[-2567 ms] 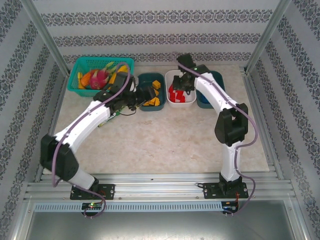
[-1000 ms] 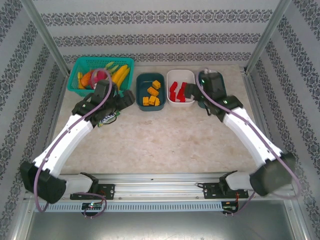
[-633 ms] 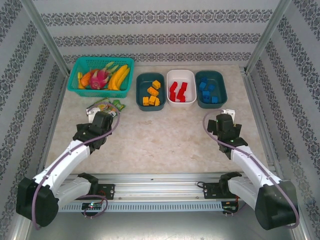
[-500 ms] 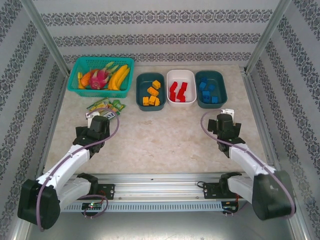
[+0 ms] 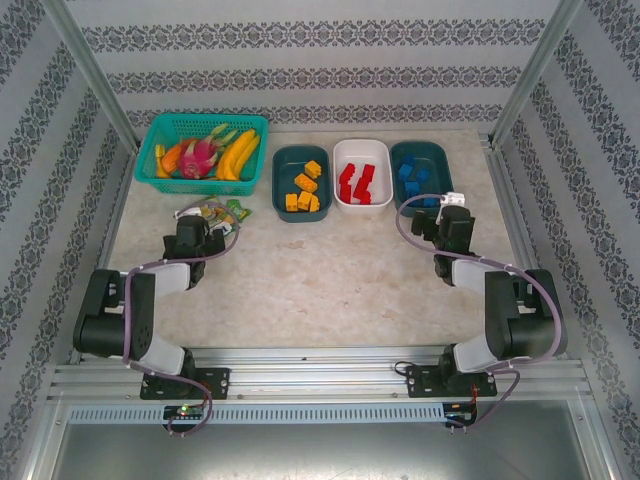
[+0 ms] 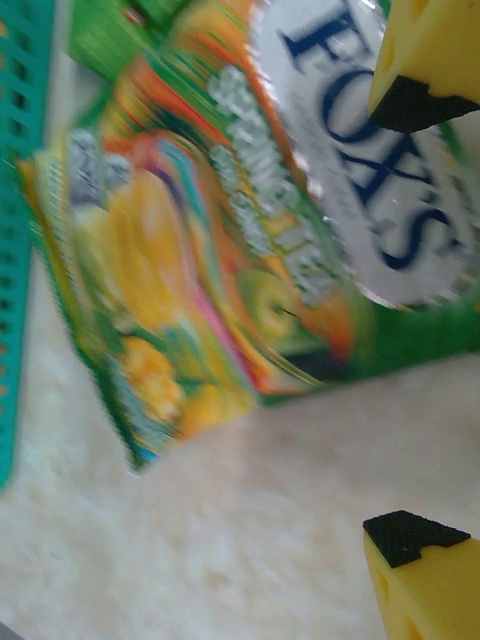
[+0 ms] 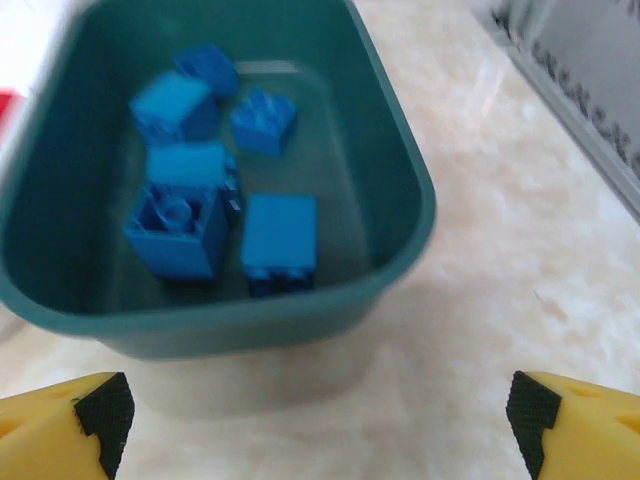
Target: Sort the legos into containers by color
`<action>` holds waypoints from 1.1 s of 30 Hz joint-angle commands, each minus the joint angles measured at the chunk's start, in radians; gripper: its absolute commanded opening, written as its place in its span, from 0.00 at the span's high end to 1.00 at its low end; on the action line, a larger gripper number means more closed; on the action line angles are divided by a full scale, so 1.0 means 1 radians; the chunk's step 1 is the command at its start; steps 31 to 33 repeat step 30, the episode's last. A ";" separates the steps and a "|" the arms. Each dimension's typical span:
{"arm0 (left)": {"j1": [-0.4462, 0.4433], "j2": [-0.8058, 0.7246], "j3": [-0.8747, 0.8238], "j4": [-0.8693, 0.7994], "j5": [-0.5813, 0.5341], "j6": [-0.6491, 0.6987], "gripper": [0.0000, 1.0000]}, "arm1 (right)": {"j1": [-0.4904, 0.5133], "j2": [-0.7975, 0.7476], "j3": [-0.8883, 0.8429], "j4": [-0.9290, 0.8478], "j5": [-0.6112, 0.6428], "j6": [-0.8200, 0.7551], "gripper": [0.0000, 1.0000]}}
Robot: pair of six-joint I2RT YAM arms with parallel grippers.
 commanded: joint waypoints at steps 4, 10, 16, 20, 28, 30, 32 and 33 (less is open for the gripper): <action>0.019 0.015 -0.090 0.364 0.145 0.076 0.00 | -0.021 0.077 -0.258 0.619 -0.087 -0.002 0.02; 0.015 0.047 -0.138 0.479 0.113 0.070 0.00 | 0.012 0.035 -0.124 0.327 -0.048 -0.036 0.02; 0.015 0.046 -0.135 0.472 0.113 0.070 0.00 | 0.018 0.033 -0.124 0.322 -0.037 -0.040 0.02; 0.014 0.046 -0.135 0.472 0.112 0.074 0.00 | 0.018 0.032 -0.129 0.326 -0.038 -0.043 0.02; 0.013 0.048 -0.136 0.475 0.110 0.074 0.00 | 0.018 0.034 -0.122 0.317 -0.043 -0.041 0.02; 0.012 0.047 -0.136 0.476 0.111 0.074 0.00 | 0.018 0.032 -0.126 0.322 -0.043 -0.042 0.02; 0.012 0.047 -0.136 0.476 0.111 0.074 0.00 | 0.018 0.032 -0.126 0.322 -0.043 -0.042 0.02; 0.012 0.047 -0.136 0.476 0.111 0.074 0.00 | 0.018 0.032 -0.126 0.322 -0.043 -0.042 0.02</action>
